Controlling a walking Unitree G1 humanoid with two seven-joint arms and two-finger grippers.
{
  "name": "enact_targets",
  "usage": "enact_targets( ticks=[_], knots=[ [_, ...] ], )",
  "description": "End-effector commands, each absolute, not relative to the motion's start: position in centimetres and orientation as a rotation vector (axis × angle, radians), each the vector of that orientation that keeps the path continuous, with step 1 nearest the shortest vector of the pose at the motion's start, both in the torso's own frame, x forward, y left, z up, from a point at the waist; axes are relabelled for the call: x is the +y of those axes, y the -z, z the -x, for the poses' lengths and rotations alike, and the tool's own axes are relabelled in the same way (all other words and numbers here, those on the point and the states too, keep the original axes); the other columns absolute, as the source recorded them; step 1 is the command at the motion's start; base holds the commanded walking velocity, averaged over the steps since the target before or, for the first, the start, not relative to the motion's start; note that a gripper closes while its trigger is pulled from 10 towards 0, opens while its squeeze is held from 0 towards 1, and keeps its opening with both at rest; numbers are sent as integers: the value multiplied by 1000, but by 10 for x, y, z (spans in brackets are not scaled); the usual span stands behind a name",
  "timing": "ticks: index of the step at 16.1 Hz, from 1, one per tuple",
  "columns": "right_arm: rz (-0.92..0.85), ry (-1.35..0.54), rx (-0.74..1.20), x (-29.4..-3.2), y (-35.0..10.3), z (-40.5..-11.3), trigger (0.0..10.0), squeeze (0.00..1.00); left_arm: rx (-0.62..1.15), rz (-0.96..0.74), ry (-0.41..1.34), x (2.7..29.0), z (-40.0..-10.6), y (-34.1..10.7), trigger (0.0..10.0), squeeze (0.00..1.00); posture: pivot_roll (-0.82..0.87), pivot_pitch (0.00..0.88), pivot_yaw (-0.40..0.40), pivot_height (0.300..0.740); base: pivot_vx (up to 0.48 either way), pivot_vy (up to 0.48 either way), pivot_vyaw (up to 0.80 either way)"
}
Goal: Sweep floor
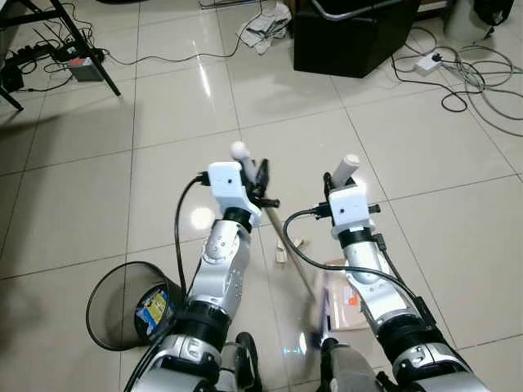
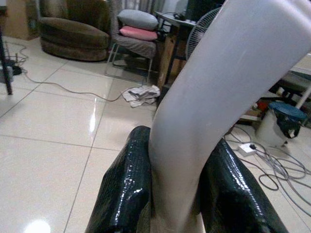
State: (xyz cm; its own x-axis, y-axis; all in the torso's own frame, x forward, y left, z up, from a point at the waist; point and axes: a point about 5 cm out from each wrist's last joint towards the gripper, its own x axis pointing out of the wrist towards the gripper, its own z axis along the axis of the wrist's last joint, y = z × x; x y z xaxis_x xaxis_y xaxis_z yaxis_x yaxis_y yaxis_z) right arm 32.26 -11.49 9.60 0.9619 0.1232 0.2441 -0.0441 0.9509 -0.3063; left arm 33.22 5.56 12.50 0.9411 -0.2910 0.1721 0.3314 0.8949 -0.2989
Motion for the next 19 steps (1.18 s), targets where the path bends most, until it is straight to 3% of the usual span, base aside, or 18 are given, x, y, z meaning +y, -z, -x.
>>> enact_targets(
  ticks=[1,6,19],
  knots=[
    [196,-105,-172,-101,-76,-313,10000,0,-104,443,395,23,-323,-129,10000,0,21,268,156,740,0,0,0],
    [106,-98,-212,-102,-87,-317,10000,0,-89,480,407,27,-321,-131,10000,0,16,250,148,740,0,0,0],
    [23,-81,-237,-116,-91,-312,10000,0,-166,414,485,74,-340,-163,10000,0,18,227,146,740,0,0,0]
  ],
)
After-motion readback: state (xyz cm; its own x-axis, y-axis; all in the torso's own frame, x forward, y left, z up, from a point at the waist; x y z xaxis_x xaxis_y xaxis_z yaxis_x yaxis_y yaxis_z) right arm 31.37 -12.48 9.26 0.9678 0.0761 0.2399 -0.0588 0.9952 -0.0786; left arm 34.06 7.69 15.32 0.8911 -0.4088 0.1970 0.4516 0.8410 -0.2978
